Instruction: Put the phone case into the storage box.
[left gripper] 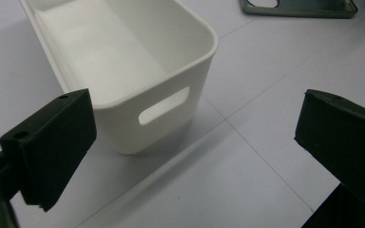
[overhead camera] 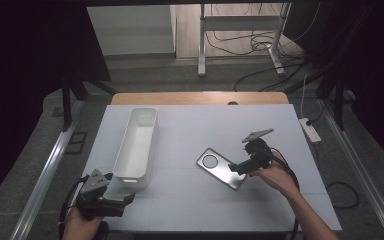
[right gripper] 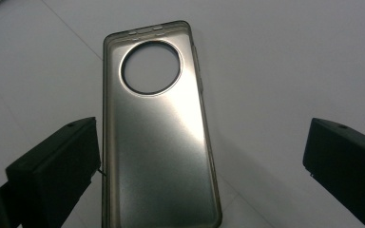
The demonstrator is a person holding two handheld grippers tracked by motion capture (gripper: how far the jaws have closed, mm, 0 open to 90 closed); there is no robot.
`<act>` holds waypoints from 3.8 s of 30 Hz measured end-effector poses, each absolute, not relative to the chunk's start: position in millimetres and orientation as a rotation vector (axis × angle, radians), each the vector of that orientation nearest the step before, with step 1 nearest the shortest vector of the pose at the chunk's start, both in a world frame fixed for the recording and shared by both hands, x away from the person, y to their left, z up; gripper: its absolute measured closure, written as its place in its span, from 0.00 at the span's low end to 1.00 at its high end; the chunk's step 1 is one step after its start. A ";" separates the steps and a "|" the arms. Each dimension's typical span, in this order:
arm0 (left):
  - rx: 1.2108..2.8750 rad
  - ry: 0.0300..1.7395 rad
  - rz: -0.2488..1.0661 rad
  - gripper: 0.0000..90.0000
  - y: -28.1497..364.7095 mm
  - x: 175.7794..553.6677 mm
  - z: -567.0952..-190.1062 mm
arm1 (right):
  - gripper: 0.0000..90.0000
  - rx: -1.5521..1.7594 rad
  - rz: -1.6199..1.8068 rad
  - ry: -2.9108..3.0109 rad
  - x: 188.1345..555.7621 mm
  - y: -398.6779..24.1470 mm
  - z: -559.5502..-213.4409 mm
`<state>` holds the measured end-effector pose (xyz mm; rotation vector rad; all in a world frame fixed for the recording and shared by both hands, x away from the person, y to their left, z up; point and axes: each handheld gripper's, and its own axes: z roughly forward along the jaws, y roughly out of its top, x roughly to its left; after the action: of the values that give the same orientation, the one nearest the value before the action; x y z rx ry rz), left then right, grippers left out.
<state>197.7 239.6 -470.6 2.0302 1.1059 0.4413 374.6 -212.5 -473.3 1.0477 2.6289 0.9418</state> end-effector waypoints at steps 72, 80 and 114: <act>2.096 1.032 0.387 0.00 235.8 199.9 -470.4 | 0.98 1.060 0.870 2.626 368.8 -221.6 -477.3; 2.104 1.044 0.386 0.00 235.0 201.1 -470.0 | 0.98 1.064 0.906 2.615 365.2 -227.1 -471.7; 2.085 0.926 0.355 0.00 181.8 223.6 -453.7 | 0.98 1.064 0.980 2.550 356.3 -232.9 -452.2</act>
<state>223.6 181.8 -453.7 2.0854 0.9265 0.3548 356.3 -232.9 -452.2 1.0637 2.5498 0.9805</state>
